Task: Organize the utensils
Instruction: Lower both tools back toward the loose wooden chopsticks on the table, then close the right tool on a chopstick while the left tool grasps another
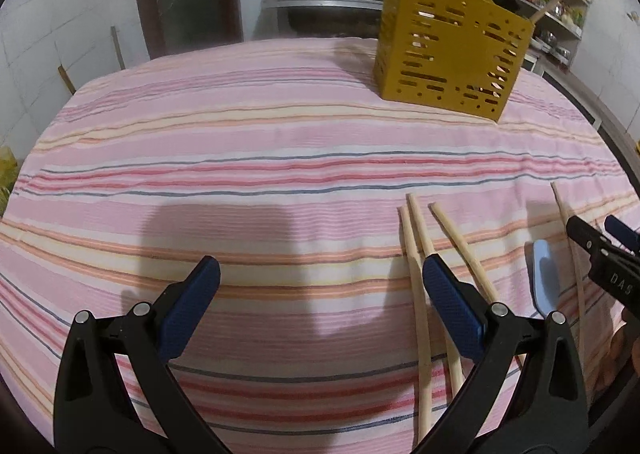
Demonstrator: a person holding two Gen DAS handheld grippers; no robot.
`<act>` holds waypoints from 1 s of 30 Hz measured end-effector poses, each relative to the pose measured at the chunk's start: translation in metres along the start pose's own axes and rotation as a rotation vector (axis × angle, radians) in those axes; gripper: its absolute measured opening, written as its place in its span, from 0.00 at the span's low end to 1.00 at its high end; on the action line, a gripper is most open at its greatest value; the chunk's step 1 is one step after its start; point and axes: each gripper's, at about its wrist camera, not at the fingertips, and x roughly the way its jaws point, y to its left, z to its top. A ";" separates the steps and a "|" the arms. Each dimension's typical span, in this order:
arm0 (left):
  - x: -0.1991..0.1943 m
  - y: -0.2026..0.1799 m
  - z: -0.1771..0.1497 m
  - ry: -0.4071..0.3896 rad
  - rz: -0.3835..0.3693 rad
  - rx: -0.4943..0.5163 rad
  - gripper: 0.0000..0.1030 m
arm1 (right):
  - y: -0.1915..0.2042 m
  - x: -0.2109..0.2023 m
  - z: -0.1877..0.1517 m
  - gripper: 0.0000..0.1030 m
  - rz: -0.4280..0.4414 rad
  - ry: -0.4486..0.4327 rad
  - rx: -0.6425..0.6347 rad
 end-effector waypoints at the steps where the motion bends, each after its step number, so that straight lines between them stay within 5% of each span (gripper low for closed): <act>1: 0.001 -0.002 -0.001 0.002 0.003 0.008 0.95 | 0.000 0.000 0.000 0.84 0.000 0.003 0.001; 13: 0.008 -0.006 -0.003 0.047 0.024 0.019 0.94 | 0.019 0.001 0.001 0.82 -0.027 0.043 -0.040; 15: 0.007 -0.005 -0.003 0.046 0.023 0.013 0.93 | 0.024 0.005 0.002 0.68 -0.019 0.057 -0.059; 19: 0.004 -0.012 -0.003 0.035 0.019 0.017 0.80 | 0.031 0.008 0.005 0.39 0.014 0.076 -0.063; 25: 0.003 -0.022 0.000 0.033 -0.004 0.017 0.53 | 0.037 0.014 0.012 0.15 0.039 0.089 -0.063; 30: 0.005 -0.031 0.005 0.045 -0.024 0.027 0.32 | 0.037 0.015 0.013 0.11 0.049 0.087 -0.072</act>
